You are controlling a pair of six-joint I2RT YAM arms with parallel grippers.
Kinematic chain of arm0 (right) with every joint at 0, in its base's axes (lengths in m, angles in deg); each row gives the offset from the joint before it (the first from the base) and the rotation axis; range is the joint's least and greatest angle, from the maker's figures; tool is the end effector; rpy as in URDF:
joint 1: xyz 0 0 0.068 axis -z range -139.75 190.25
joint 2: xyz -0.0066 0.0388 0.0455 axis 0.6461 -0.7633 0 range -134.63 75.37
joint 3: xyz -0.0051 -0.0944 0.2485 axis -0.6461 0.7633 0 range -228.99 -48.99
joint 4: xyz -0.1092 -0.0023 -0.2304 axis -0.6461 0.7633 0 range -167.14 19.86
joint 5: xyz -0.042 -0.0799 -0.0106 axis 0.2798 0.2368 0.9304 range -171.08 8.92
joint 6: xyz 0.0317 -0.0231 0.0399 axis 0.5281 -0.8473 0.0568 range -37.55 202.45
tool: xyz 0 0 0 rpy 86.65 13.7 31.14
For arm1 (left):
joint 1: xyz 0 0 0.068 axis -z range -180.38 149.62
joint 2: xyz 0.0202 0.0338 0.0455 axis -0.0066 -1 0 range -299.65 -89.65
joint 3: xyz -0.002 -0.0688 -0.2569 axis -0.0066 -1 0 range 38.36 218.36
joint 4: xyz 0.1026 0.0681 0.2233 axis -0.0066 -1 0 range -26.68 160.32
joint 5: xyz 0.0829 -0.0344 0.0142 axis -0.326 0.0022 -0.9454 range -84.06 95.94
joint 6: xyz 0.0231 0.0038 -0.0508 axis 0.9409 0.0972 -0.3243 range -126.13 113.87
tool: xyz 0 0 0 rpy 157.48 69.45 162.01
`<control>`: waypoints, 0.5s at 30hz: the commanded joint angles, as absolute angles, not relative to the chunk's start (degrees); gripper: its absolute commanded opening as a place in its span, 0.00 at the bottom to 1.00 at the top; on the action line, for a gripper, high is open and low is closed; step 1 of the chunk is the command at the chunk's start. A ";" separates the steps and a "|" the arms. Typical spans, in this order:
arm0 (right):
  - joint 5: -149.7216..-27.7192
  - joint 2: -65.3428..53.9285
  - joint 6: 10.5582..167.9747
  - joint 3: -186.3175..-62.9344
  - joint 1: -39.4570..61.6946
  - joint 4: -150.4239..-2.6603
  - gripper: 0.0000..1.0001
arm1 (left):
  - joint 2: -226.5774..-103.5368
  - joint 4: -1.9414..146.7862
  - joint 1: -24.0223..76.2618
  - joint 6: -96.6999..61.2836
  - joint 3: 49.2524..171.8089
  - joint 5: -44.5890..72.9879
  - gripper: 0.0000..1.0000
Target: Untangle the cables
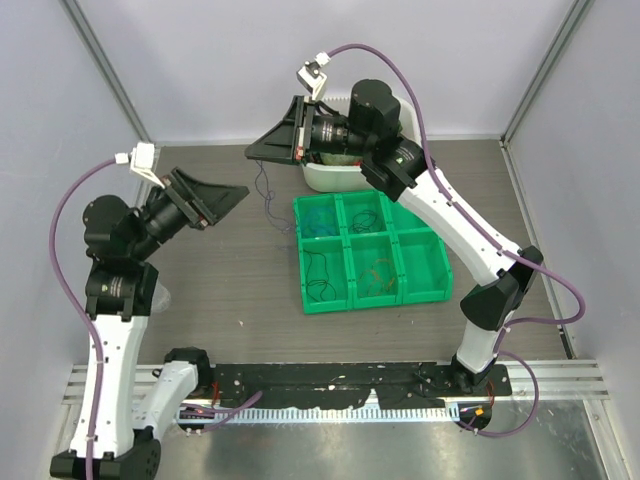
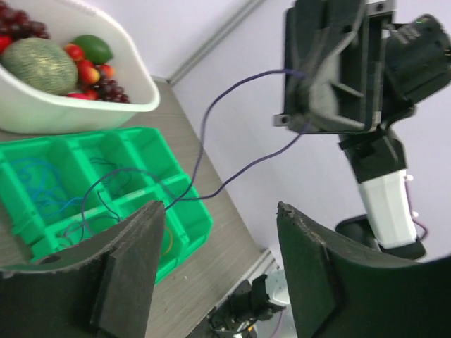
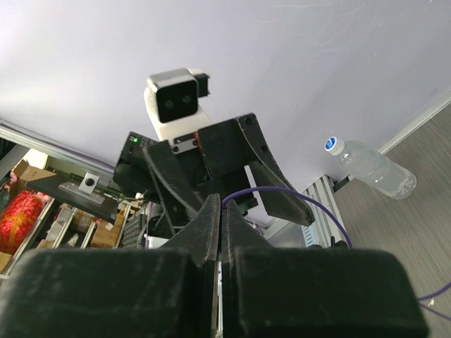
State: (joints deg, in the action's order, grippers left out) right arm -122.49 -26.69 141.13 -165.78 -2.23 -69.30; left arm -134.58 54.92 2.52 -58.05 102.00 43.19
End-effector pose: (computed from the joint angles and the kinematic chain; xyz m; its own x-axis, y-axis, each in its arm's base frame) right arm 0.2710 0.2828 0.4956 -0.8004 0.1358 -0.5839 -0.5907 -0.0121 0.8068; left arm 0.1475 -0.0308 0.4341 -0.4712 -0.6035 -0.6433 0.4425 0.4691 -0.7643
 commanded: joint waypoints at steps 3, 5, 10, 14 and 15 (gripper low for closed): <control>-120.72 -26.31 140.90 -168.26 -2.38 -68.61 0.01 | -141.06 62.76 4.53 -61.94 109.72 53.31 0.71; -120.72 -26.32 141.16 -168.35 -2.38 -68.61 0.01 | -142.12 63.20 6.29 -61.15 110.87 52.96 0.69; -120.54 -26.67 141.43 -169.05 -2.47 -68.61 0.01 | -145.11 62.68 12.00 -59.31 112.27 51.03 0.57; -120.54 -26.67 142.22 -169.58 -2.56 -68.87 0.01 | -145.99 61.44 12.63 -57.55 112.80 48.92 0.48; -120.46 -26.67 142.30 -169.58 -2.47 -68.88 0.01 | -146.08 61.35 12.72 -57.37 112.98 48.66 0.44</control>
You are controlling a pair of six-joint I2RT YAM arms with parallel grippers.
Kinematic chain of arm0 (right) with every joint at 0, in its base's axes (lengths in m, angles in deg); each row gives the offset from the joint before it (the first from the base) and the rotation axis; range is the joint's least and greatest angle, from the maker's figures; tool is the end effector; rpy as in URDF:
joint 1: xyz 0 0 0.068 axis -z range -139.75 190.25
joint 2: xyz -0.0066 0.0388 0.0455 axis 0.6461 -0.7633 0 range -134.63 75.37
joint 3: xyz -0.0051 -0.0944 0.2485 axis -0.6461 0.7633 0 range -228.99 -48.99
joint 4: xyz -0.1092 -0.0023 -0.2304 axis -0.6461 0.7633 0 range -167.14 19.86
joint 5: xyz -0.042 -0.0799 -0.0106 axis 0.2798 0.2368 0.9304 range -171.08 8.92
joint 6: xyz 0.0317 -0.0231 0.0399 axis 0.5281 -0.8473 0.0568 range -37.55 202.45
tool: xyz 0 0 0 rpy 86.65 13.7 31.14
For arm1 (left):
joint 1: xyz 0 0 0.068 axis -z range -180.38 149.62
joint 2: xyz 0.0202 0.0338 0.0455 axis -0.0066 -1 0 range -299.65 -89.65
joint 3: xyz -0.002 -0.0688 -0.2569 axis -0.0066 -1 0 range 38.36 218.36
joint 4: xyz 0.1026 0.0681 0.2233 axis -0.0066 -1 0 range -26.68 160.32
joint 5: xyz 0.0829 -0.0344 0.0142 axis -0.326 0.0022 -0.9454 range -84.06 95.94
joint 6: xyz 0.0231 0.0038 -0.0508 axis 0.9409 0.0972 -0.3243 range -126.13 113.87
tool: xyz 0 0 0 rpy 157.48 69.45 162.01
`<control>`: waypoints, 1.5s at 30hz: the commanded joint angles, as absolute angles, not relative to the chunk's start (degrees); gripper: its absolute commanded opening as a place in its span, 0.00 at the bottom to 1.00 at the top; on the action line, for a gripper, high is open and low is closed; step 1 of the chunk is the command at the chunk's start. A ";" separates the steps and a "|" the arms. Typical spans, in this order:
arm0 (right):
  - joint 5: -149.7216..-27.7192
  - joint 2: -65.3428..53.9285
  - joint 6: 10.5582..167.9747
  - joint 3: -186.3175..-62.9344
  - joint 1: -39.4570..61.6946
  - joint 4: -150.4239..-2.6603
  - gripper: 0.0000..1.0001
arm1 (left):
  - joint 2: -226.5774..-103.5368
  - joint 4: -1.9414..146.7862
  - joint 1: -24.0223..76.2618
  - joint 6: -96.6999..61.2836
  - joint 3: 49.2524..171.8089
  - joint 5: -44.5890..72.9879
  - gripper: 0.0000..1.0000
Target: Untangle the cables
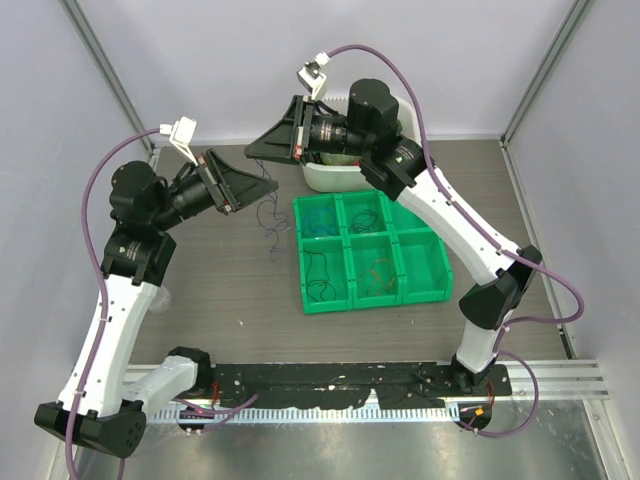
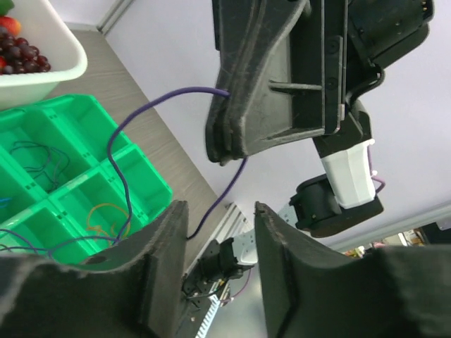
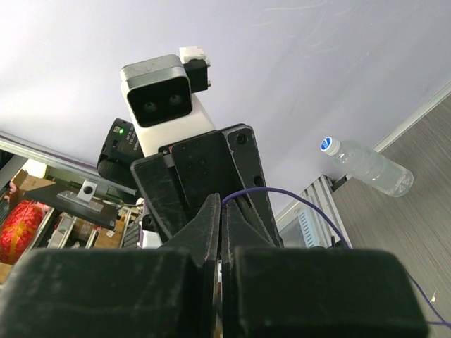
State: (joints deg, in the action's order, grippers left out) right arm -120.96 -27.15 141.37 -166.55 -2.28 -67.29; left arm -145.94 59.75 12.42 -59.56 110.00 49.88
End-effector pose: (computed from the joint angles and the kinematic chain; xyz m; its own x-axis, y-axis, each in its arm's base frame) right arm 0.2730 0.2841 0.4933 -0.8128 0.1462 -0.5639 -0.5679 0.0168 0.8229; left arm 0.1818 -0.0687 0.4565 -0.6212 -0.4519 -0.6402 0.5621 0.3122 -0.7659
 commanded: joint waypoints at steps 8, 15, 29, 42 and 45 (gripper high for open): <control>-120.45 -26.93 143.01 -169.67 -2.82 -70.02 0.01 | -146.78 59.51 12.72 -56.58 113.59 47.69 0.13; -120.81 -27.19 134.33 -168.79 -1.42 -60.81 0.22 | -147.22 55.21 12.72 -58.07 116.49 46.72 0.00; -120.54 -17.18 112.69 -154.56 7.11 -45.58 0.58 | -151.96 43.69 12.45 -63.08 125.54 47.33 0.00; -105.51 -6.99 102.57 -128.72 -0.36 -57.79 0.60 | -154.51 49.83 11.22 -70.55 130.47 49.79 0.00; -105.16 -6.54 106.60 -123.89 -0.36 -62.71 0.60 | -154.86 53.69 10.78 -73.97 130.56 50.06 0.00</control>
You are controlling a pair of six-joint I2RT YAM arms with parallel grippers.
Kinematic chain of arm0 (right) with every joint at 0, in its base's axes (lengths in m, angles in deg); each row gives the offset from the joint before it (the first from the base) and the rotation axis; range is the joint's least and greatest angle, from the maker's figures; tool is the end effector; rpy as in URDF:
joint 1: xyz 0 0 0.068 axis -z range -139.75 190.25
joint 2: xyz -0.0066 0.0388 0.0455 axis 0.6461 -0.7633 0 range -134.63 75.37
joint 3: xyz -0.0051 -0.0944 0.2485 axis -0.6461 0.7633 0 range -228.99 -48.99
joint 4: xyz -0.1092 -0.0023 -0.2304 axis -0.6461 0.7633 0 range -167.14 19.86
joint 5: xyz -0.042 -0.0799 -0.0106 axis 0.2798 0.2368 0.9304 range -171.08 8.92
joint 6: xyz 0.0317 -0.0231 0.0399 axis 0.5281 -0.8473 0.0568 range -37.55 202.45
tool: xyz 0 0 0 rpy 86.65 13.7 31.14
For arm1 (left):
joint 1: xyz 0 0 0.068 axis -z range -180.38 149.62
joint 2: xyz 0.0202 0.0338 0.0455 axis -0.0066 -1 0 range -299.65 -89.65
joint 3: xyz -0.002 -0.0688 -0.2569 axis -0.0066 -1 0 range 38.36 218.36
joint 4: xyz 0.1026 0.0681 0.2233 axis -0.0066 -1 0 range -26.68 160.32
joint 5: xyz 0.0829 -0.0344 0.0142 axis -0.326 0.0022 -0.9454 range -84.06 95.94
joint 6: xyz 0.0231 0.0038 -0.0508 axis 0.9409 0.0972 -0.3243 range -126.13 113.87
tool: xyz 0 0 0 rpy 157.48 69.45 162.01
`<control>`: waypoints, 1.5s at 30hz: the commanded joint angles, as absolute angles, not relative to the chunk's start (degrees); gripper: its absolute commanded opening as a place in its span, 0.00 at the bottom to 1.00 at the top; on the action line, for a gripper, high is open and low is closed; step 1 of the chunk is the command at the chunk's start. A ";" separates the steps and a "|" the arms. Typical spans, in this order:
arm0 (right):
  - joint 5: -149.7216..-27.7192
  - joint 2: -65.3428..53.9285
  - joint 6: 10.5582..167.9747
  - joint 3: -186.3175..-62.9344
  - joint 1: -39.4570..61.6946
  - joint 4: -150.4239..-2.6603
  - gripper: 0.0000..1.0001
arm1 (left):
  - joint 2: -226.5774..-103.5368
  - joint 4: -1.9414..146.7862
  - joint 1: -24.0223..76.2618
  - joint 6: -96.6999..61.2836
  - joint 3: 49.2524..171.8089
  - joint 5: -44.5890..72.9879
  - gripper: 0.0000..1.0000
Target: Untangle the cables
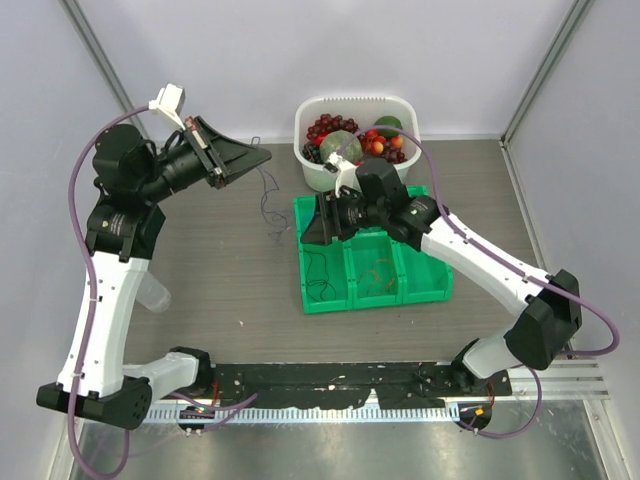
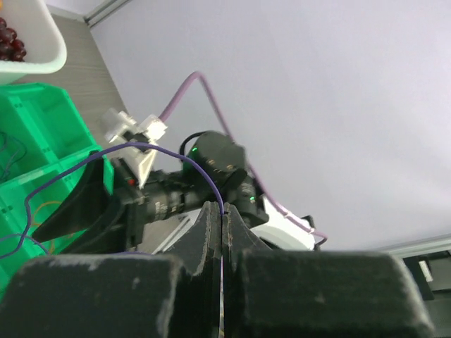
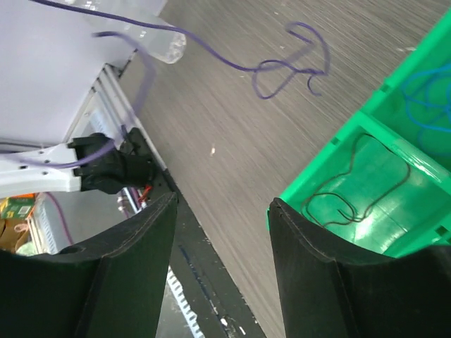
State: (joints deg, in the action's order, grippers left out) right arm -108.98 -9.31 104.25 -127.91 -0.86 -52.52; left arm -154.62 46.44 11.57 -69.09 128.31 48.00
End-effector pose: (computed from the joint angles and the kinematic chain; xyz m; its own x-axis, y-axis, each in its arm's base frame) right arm 0.2385 0.2322 0.3504 -0.6825 -0.1601 -0.7131 -0.6805 0.4953 0.5400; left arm 0.1946 -0.0676 0.5032 -0.7120 -0.5252 -0.4660 0.3846 0.2636 -0.8847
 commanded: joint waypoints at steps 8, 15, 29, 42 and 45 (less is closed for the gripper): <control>-105.86 -7.33 114.35 -116.77 -2.38 -74.66 0.57 | -156.45 69.96 9.29 -86.81 131.08 50.76 0.00; -105.08 -8.03 114.27 -113.86 -4.23 -82.49 0.58 | -159.52 76.99 8.41 -92.25 134.86 51.47 0.00; -94.01 -11.63 115.58 -118.51 -4.14 -87.60 0.60 | -161.55 83.50 8.41 -98.76 139.79 51.82 0.00; -101.55 -14.36 118.48 -120.53 -4.84 -94.63 0.51 | -160.40 85.88 8.41 -100.70 137.94 51.55 0.00; -103.14 -15.15 119.10 -121.24 -5.72 -94.72 0.48 | -160.14 85.88 8.41 -100.70 137.85 51.64 0.00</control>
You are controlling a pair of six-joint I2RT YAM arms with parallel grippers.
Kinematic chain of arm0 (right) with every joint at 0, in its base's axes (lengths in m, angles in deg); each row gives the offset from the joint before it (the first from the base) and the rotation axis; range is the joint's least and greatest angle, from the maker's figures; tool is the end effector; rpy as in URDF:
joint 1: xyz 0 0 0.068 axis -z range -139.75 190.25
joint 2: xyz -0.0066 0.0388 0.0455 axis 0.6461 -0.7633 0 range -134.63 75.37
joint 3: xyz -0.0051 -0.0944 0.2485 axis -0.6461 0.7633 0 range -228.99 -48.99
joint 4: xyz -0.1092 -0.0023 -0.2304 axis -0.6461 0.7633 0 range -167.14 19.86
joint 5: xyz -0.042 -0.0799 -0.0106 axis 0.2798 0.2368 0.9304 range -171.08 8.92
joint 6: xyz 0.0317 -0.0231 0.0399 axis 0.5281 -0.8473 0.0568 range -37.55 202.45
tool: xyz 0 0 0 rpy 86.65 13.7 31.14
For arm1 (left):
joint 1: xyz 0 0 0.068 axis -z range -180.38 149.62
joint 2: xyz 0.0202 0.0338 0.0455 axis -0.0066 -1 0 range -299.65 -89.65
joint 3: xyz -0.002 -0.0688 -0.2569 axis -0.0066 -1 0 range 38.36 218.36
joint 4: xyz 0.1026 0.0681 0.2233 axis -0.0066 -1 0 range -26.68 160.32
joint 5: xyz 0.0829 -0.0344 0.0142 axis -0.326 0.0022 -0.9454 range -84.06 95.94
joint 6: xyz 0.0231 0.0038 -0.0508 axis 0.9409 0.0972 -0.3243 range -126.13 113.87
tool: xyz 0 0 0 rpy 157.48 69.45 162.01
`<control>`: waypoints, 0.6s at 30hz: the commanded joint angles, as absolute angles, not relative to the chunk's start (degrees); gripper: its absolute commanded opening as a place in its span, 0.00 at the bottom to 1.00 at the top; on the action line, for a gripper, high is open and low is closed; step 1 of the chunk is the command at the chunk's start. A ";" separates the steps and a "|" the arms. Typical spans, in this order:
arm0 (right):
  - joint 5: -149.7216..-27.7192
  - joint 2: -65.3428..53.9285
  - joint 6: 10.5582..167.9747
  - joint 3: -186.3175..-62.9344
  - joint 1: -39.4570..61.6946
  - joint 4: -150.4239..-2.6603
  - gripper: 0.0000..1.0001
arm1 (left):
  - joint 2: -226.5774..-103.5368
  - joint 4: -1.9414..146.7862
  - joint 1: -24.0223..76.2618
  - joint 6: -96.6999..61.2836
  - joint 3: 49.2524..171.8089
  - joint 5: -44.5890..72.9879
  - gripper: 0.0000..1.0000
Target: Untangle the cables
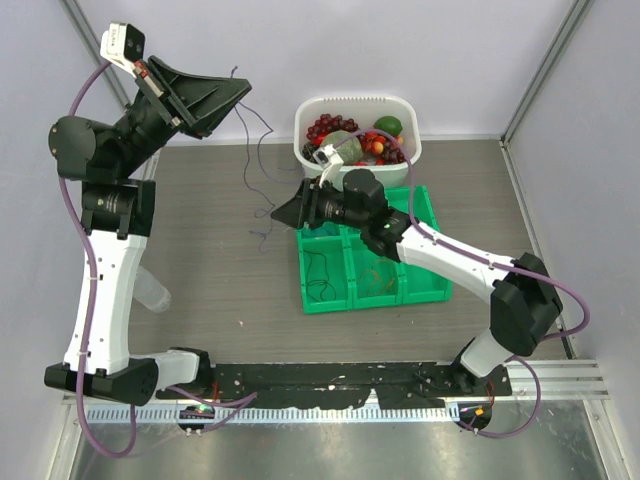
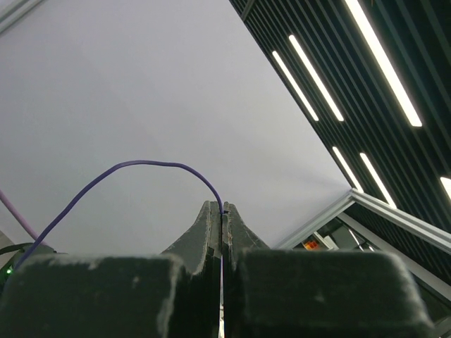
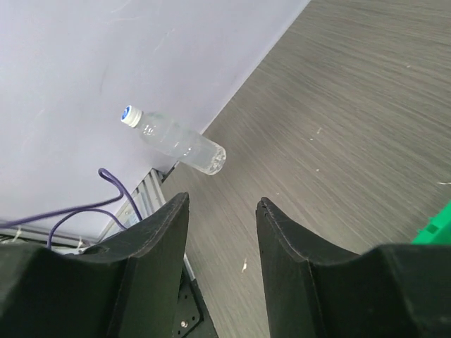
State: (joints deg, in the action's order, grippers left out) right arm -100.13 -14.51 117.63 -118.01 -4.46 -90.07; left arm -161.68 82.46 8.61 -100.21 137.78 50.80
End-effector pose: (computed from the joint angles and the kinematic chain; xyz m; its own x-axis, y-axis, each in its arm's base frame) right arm 0.2560 0.2712 0.3264 -0.5956 0.1766 -0.7836 -0.6749 0.4192 0.6074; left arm 0.1959 -0.0585 0.5851 -0.6912 -0.6065 -0.3930 0.5810 -0.1429 -0.8013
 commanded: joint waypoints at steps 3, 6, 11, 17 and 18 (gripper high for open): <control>-99.37 -14.72 118.06 -121.85 -5.90 -89.39 0.48 | -159.79 85.35 8.41 -100.61 137.68 51.73 0.00; -94.88 -12.53 112.62 -123.52 -5.02 -82.68 0.53 | -159.53 84.30 8.41 -100.17 137.68 51.73 0.00; -102.76 -5.33 112.07 -118.88 2.61 -86.16 0.61 | -159.00 80.08 8.41 -98.50 137.68 51.64 0.00; -112.18 -3.73 106.81 -127.20 6.93 -82.42 0.67 | -158.82 76.40 8.41 -96.05 136.62 53.66 0.00; -113.67 -3.73 106.97 -130.00 7.72 -82.24 0.69 | -158.47 74.73 8.41 -94.21 136.54 54.10 0.00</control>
State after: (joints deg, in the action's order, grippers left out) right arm -106.20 -6.12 111.29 -120.87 6.88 -82.02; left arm -159.95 78.55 8.61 -98.70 136.88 51.43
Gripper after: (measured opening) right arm 0.663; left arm 0.012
